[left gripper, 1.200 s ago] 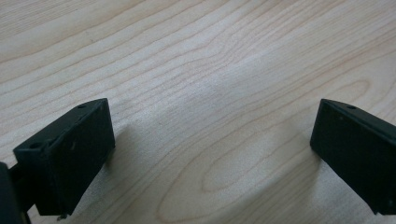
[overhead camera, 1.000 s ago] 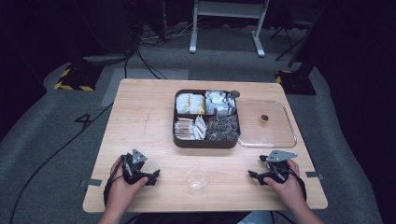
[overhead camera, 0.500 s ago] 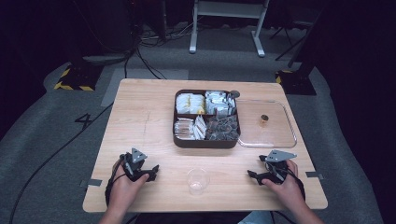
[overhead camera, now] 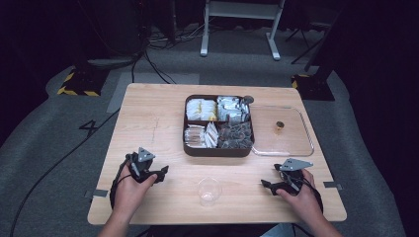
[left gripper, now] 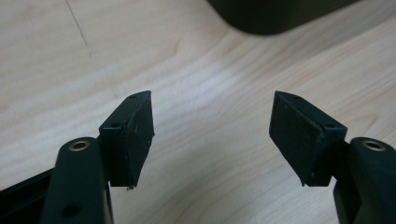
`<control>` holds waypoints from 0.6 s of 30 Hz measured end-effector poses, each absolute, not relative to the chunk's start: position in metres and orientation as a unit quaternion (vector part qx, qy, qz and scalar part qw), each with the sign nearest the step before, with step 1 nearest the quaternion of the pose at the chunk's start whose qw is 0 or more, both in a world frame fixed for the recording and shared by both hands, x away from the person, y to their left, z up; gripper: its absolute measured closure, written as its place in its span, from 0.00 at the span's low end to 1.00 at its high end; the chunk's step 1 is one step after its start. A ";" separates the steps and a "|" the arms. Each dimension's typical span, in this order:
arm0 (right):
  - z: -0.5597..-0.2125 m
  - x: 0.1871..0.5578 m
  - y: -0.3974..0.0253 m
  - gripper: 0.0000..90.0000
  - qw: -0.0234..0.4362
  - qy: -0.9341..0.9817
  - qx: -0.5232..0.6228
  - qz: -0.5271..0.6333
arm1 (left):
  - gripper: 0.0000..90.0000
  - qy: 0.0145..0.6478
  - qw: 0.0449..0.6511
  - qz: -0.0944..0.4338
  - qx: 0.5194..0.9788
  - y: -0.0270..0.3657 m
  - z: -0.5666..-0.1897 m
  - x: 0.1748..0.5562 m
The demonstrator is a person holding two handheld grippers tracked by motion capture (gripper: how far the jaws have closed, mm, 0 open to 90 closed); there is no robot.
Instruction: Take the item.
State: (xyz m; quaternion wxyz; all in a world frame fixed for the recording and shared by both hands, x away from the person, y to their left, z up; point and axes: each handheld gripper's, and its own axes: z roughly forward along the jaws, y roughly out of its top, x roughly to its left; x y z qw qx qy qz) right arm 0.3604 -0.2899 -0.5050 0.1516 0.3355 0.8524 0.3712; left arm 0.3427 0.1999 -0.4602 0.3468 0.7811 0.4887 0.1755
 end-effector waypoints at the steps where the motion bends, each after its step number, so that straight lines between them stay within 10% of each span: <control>1: -0.505 0.360 -0.290 0.15 0.152 0.852 0.336 0.371 | 0.34 0.491 0.349 0.182 0.777 0.200 -0.451 0.346; 18: -0.505 0.360 -0.289 0.15 0.150 0.851 0.340 0.371 | 0.35 0.482 0.373 0.191 0.769 0.175 -0.410 0.362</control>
